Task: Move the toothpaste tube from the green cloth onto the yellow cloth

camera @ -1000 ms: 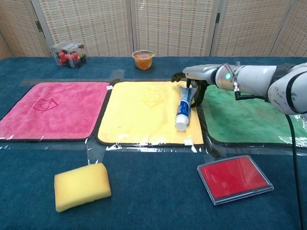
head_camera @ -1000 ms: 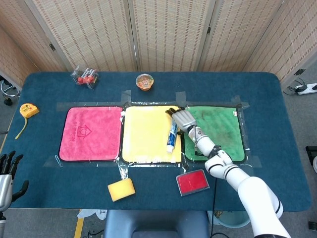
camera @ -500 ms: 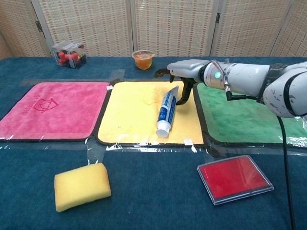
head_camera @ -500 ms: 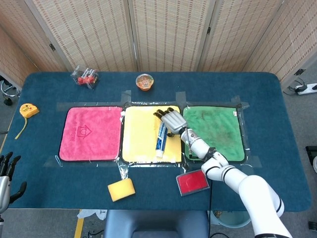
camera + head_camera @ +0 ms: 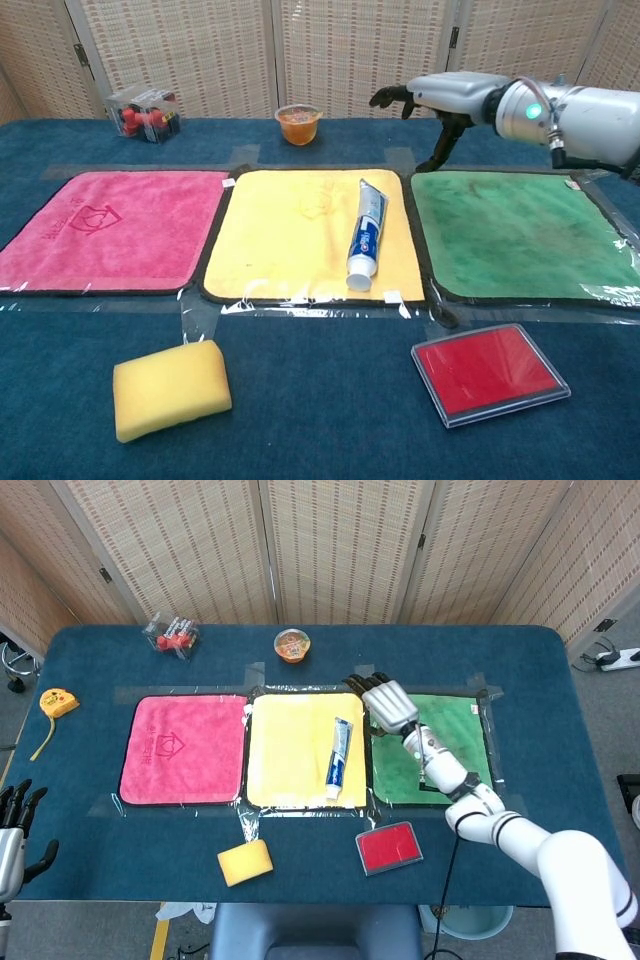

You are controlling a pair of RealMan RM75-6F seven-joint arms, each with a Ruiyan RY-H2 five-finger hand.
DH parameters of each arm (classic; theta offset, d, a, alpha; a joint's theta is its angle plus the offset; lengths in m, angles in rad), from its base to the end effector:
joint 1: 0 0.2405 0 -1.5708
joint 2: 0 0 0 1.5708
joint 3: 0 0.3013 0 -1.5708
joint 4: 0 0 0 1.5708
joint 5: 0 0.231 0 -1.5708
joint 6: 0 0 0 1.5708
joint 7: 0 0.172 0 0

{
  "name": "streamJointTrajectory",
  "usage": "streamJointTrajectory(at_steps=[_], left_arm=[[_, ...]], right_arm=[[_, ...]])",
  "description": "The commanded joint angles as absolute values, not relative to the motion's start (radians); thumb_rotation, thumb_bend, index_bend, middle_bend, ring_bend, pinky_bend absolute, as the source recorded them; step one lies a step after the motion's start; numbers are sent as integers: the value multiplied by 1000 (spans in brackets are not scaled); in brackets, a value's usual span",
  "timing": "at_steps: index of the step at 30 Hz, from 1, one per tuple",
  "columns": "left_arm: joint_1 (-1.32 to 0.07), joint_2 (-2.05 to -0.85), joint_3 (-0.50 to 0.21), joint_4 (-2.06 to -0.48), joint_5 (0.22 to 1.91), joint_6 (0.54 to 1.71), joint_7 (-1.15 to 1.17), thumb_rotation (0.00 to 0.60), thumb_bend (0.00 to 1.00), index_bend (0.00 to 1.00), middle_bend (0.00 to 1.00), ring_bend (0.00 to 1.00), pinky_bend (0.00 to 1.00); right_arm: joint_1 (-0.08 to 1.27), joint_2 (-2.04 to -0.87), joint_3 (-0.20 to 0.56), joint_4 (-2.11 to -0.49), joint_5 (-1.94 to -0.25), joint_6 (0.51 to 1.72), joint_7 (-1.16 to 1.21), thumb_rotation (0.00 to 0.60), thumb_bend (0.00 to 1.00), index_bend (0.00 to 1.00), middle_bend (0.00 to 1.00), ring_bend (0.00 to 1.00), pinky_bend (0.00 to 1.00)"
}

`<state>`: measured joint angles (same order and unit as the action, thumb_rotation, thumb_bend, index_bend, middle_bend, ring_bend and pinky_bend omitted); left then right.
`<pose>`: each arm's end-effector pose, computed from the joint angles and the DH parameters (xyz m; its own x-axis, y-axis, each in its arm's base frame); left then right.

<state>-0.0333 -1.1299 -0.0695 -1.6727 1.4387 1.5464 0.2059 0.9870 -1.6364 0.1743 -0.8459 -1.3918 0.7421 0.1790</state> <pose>-0.3604 0.1986 0.1660 0.5132 -0.0356 0.8576 0.8555 0.1025 -0.5076 -0.1656 -0.5350 -0.0257 0.5472 -0.1700 0.8195 -0.7778 -0.4649 0.4229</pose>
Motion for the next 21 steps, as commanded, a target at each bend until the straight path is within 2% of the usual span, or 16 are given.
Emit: streamJointTrajectory(at_steps=[1,12,21], left_arm=[[-43,-1130,-76,-1672,1443,1540,202,600,376,159,76,68,0],[-89,-1133,-98,-1670,1443,1498,199,600,376,159,77,67,0],[-120,-1120,-101,-1717,1426,1452,235,600,376,163,76,68,0]], right_arm=[[894,-1504,161,-1000,-1391,854,115,600,266,70,112,177,128],[615,-1181,95,-1417,-1383,1151,-51,600,266,58,94,137,121],[426,-1083,19,-1564,-1431,1338,-80,600,266,58,80,114,119]])
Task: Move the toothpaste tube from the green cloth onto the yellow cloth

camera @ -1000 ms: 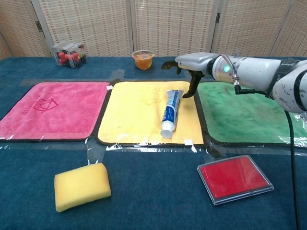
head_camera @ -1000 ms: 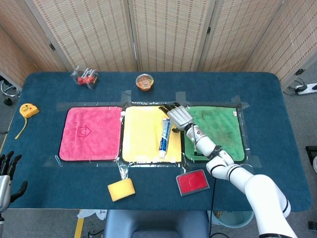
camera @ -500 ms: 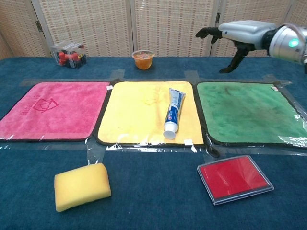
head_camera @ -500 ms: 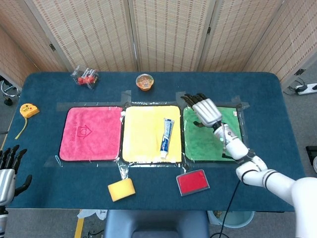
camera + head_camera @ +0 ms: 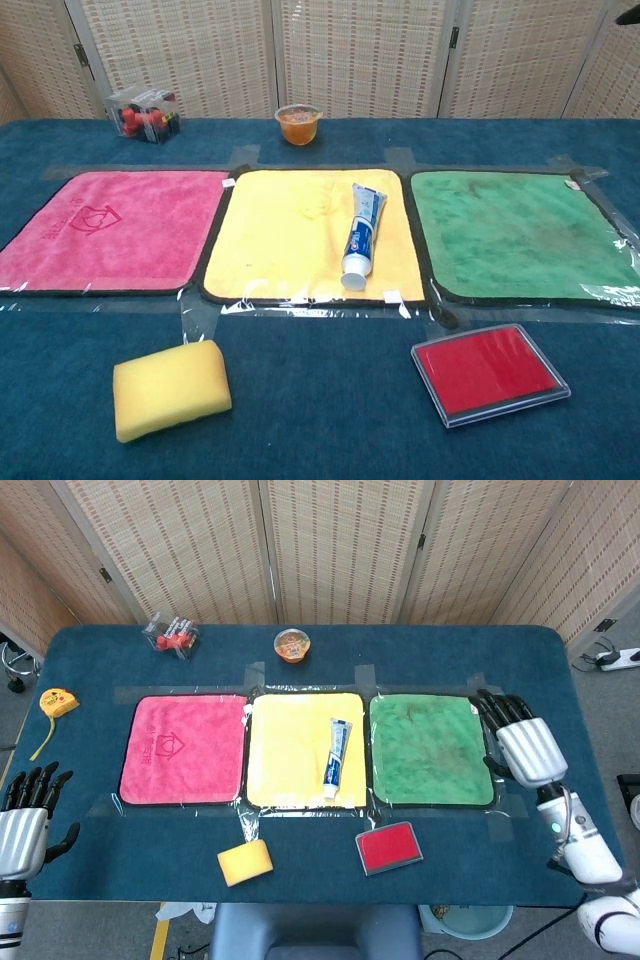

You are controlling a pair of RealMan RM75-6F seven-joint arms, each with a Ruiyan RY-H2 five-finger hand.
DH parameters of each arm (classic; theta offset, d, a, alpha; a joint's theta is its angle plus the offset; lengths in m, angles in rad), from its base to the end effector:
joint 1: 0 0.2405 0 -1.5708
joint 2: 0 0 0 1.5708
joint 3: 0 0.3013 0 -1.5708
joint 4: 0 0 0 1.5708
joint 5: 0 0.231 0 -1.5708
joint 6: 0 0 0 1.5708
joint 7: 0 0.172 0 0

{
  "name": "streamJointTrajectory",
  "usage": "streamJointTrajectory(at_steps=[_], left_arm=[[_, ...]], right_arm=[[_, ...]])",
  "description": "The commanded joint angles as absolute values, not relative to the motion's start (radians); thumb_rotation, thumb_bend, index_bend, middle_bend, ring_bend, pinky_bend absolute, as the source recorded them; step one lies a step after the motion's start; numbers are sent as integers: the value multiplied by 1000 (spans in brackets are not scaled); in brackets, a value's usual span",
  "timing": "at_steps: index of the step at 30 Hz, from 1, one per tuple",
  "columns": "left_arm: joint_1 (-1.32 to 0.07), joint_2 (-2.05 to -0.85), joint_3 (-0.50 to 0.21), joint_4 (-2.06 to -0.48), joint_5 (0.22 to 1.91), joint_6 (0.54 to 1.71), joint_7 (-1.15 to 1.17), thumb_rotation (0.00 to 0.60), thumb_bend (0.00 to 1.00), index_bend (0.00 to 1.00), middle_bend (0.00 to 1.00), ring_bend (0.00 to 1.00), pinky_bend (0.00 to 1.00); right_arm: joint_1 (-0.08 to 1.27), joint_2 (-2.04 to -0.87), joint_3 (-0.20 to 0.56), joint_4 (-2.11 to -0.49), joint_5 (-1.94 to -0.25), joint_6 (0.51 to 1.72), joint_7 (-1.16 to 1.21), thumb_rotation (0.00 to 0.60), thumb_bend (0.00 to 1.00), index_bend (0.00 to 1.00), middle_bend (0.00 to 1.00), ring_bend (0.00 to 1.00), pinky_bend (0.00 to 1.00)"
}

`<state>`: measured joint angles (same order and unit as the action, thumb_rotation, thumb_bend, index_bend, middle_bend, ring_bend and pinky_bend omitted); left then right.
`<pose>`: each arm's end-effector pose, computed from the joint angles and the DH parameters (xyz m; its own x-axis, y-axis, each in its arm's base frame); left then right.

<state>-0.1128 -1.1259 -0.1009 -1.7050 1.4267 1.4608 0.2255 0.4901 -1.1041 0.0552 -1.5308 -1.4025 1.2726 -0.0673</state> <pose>-0.3398 0.2333 0.1563 0.4972 -0.0183 0.8675 0.8675 0.0267 -0.4966 -0.2920 -0.3568 0.1516 0.5440 0.0100 0.8390 -0.8092 -0.2582 0.5277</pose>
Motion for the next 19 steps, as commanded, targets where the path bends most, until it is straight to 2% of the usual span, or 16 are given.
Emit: streamJointTrajectory(at_steps=[1,10,19], left_arm=[[-122,-1118,-100,-1722,1426,1450,238,600,376,163,76,68,0],[-132,-1121,-93,-1759,1428,1444,264,600,376,163,77,68,0],[-136,-1134,-93,-1757,1425,1453,272,600,377,163,77,68,0]], right_arm=[[404,-1079,10,-1569,-1439,1361,-77,600,266,58,80,112,119],[224,-1050,-44,-1565,-1497,1544,21,600,266,55,60,93,96],[130,-1059,-54,-1567,-1503,1600,24,600,267,52,54,93,91]])
